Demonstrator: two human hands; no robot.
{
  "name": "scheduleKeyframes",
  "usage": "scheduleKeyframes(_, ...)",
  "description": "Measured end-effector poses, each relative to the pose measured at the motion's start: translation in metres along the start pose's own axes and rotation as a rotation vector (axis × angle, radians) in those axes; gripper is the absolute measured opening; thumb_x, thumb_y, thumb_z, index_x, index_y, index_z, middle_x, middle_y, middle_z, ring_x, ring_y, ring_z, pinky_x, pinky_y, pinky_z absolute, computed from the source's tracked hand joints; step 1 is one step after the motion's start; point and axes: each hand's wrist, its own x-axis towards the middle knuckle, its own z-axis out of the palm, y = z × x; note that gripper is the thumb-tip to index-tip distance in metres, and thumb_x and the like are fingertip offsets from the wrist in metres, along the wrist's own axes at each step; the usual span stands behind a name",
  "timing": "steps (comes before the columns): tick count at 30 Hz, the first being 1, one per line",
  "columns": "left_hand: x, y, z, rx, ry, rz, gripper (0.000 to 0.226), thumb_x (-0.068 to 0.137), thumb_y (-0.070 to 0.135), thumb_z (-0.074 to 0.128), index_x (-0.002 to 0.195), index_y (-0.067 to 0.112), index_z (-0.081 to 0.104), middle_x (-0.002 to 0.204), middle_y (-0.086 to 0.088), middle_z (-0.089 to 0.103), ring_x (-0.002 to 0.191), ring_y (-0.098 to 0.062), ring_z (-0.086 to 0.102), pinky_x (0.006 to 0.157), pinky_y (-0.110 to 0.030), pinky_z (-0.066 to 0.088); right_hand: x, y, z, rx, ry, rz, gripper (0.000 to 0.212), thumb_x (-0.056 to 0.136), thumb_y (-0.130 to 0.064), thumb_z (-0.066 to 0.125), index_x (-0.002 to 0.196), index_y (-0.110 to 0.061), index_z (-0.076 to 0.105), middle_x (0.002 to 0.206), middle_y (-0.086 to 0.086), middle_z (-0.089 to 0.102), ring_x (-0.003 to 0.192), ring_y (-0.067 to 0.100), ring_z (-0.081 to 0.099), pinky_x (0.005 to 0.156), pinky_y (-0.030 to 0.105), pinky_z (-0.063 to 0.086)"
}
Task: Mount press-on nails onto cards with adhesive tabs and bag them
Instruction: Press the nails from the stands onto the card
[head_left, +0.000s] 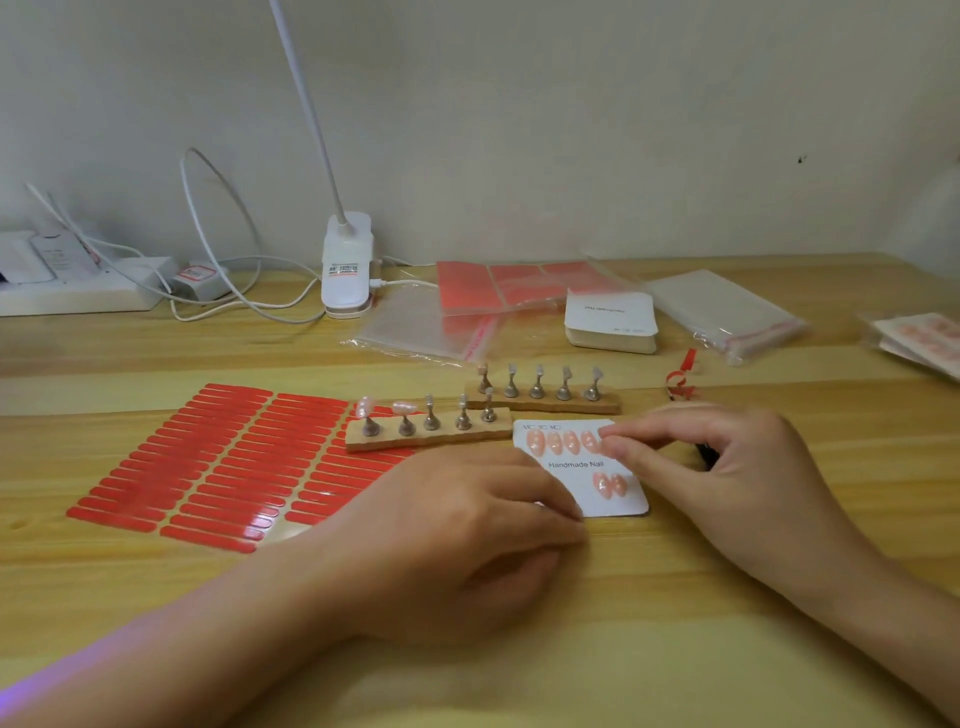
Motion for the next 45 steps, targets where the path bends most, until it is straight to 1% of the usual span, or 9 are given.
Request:
scheduleKeyframes(3, -0.0033, -0.0004, 0.0056, -0.047, -0.045, -0.03, 0.019, 0.079, 0.017, 0.069, 0.097, 0.015, 0.071, 0.104, 0.001, 0.068, 0.094, -0.014, 0.064, 0.078, -0.031, 0.055, -0.0011, 0.0021, 0.0015, -0.06, 0.007, -0.063, 0.011, 0.07, -0.013, 0.076, 0.073, -0.023, 0.074, 0.071, -0.019, 0.068, 0.074, -0.005, 0.062, 0.069, 0.005, 0.042)
scheduleKeyframes(5, -0.0034, -0.0017, 0.0072, -0.058, -0.065, -0.056, 0.022, 0.081, 0.02, 0.066, 0.102, 0.016, 0.07, 0.109, 0.002, 0.067, 0.098, -0.013, 0.063, 0.08, -0.032, 0.054, -0.0016, 0.0033, 0.0024, -0.158, 0.011, -0.134, 0.003, 0.071, -0.018, 0.077, 0.073, -0.019, 0.075, 0.069, -0.02, 0.066, 0.074, -0.001, 0.061, 0.07, 0.016, 0.042)
scheduleKeyframes(8, -0.0018, -0.0013, 0.0078, -0.126, -0.04, -0.034, 0.024, 0.083, 0.02, 0.06, 0.104, 0.015, 0.071, 0.108, 0.004, 0.068, 0.095, -0.009, 0.063, 0.078, -0.025, 0.053, -0.0018, 0.0054, 0.0043, -0.295, 0.016, -0.239, 0.006, 0.07, -0.024, 0.07, 0.071, -0.019, 0.075, 0.069, -0.017, 0.066, 0.067, 0.004, 0.058, 0.071, 0.03, 0.038)
scheduleKeyframes(11, -0.0002, 0.0001, 0.0069, -0.186, -0.025, -0.034, 0.025, 0.083, 0.018, 0.057, 0.103, 0.013, 0.072, 0.107, 0.005, 0.069, 0.094, -0.007, 0.064, 0.076, -0.023, 0.052, -0.0015, 0.0074, 0.0053, -0.412, 0.019, -0.338, 0.008, 0.072, -0.024, 0.069, 0.072, -0.019, 0.074, 0.07, -0.011, 0.069, 0.061, 0.01, 0.058, 0.069, 0.034, 0.036)
scheduleKeyframes(13, -0.0001, 0.0015, 0.0067, -0.197, -0.006, -0.045, 0.025, 0.083, 0.017, 0.057, 0.102, 0.012, 0.073, 0.106, 0.004, 0.07, 0.093, -0.008, 0.065, 0.074, -0.024, 0.053, -0.0016, 0.0086, 0.0061, -0.484, 0.025, -0.413, 0.012, 0.077, -0.027, 0.067, 0.072, -0.019, 0.074, 0.071, -0.01, 0.069, 0.061, 0.014, 0.057, 0.067, 0.034, 0.036)
scheduleKeyframes(15, -0.0004, 0.0019, 0.0067, -0.21, 0.012, -0.052, 0.025, 0.083, 0.018, 0.056, 0.1, 0.012, 0.073, 0.105, 0.004, 0.07, 0.091, -0.009, 0.066, 0.073, -0.024, 0.053, -0.0015, 0.0086, 0.0065, -0.528, 0.018, -0.473, 0.02, 0.081, -0.028, 0.059, 0.072, -0.019, 0.073, 0.072, -0.01, 0.069, 0.061, 0.015, 0.056, 0.066, 0.033, 0.035)
scheduleKeyframes(19, 0.0, 0.0031, 0.0065, -0.212, 0.031, -0.061, 0.025, 0.083, 0.018, 0.056, 0.1, 0.012, 0.074, 0.104, 0.004, 0.07, 0.091, -0.008, 0.066, 0.073, -0.023, 0.053, -0.0014, 0.0074, 0.0075, -0.566, -0.009, -0.527, 0.024, 0.083, -0.027, 0.054, 0.071, -0.02, 0.073, 0.072, -0.012, 0.069, 0.062, 0.017, 0.057, 0.066, 0.034, 0.035)
scheduleKeyframes(27, 0.0002, 0.0026, 0.0071, -0.225, 0.027, -0.068, 0.025, 0.083, 0.018, 0.056, 0.101, 0.013, 0.073, 0.105, 0.005, 0.07, 0.092, -0.008, 0.066, 0.074, -0.023, 0.053, -0.0028, 0.0079, 0.0086, -0.59, -0.053, -0.499, 0.024, 0.082, -0.03, 0.054, 0.071, -0.022, 0.073, 0.074, -0.013, 0.067, 0.066, 0.015, 0.056, 0.067, 0.033, 0.035)
scheduleKeyframes(45, -0.0006, 0.0008, 0.0084, -0.242, 0.028, -0.084, 0.026, 0.084, 0.019, 0.055, 0.102, 0.014, 0.073, 0.105, 0.007, 0.069, 0.093, -0.007, 0.065, 0.072, -0.025, 0.053, -0.0044, 0.006, 0.0071, -0.561, -0.126, -0.473, 0.025, 0.082, -0.03, 0.053, 0.073, -0.018, 0.073, 0.077, -0.01, 0.068, 0.069, 0.017, 0.059, 0.068, 0.028, 0.034)
